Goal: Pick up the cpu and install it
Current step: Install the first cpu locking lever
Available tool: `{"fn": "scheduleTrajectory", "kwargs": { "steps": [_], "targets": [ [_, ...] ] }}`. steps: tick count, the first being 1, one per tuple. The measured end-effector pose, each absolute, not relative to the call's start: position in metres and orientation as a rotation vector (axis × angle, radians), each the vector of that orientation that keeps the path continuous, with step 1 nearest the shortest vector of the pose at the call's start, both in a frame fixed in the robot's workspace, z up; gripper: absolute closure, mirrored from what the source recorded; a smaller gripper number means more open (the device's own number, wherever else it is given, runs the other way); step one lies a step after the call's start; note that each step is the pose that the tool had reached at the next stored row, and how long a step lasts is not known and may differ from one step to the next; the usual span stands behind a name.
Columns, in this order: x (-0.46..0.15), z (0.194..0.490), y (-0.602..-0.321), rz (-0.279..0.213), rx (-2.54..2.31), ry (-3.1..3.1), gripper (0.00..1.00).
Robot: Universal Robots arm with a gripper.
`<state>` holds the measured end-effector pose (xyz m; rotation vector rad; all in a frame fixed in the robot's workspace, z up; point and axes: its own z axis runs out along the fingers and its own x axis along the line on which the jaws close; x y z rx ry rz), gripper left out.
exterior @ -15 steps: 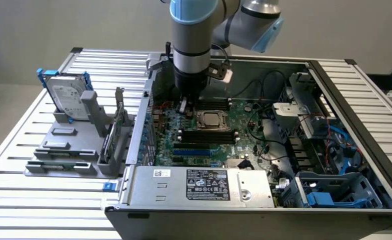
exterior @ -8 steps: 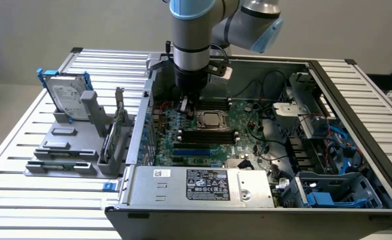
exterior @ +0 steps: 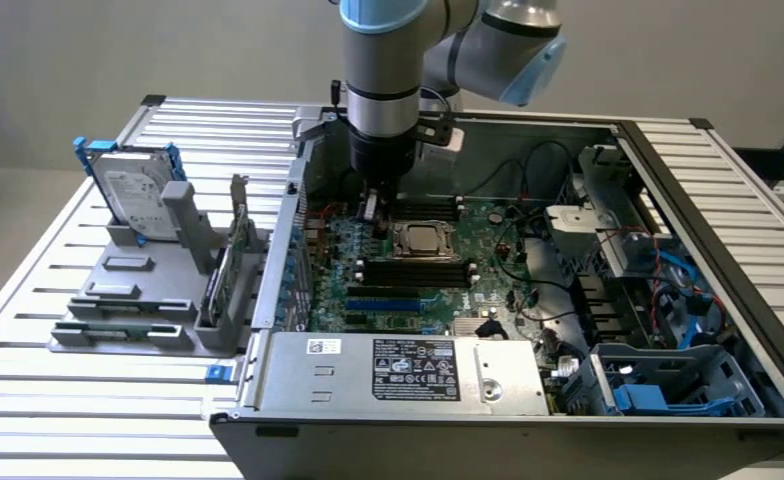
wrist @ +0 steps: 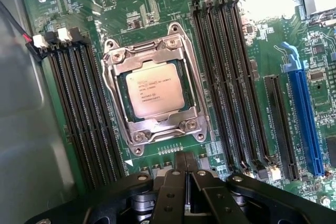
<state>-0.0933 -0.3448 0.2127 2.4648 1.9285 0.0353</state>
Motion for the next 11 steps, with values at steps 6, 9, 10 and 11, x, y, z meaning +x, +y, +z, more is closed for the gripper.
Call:
{"fn": "scheduleTrajectory", "kwargs": {
  "steps": [6, 9, 10, 11],
  "targets": [
    [-0.0933, 0.2127, -0.3412, 0.028, 2.403, 1.990, 0.89],
    [-0.0933, 0.2128, -0.3394, 0.024, 2.371, 2.022, 0.89],
    [-0.0933, 0.2128, -0.3389, 0.023, 2.360, 2.032, 0.89],
    [-0.0933, 0.2128, -0.3383, 0.021, 2.349, 2.043, 0.89]
  ]
}}
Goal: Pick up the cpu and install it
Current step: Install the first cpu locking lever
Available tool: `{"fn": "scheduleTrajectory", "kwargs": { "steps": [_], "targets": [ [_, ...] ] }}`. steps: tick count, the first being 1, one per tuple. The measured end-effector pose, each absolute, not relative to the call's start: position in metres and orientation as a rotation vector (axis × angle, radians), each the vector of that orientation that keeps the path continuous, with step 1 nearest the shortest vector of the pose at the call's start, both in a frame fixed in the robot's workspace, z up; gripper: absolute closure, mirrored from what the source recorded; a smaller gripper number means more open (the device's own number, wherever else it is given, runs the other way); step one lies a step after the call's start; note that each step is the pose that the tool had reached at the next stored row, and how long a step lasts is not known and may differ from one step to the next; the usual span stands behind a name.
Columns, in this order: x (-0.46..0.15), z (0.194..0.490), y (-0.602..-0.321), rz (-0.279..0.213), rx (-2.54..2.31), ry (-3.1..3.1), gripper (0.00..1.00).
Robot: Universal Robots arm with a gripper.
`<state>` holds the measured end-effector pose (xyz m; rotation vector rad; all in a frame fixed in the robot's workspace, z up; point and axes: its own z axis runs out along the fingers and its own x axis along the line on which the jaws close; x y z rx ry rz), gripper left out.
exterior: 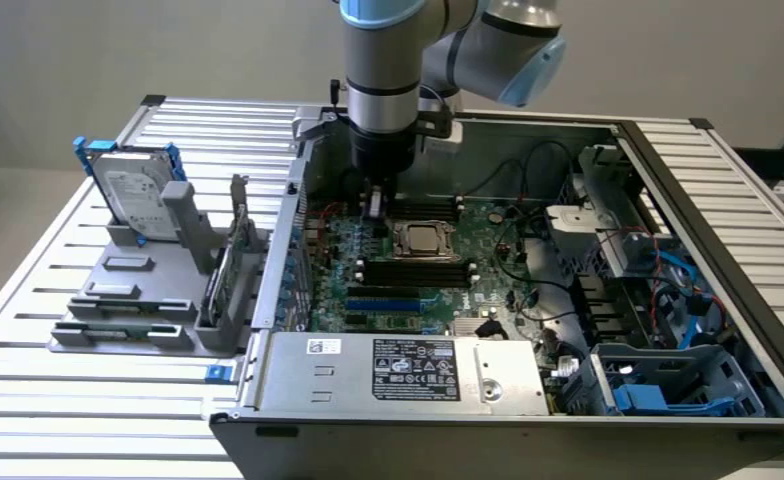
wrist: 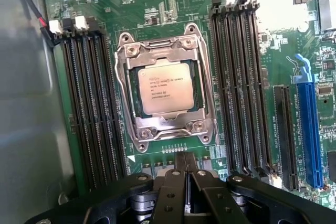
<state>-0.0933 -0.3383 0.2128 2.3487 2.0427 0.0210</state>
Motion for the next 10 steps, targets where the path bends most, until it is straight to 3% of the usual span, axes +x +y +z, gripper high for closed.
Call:
{"fn": "scheduleTrajectory", "kwargs": {
  "steps": [10],
  "targets": [
    [-0.0933, 0.2128, -0.3365, 0.019, 2.319, 2.073, 0.89]
  ]
}}
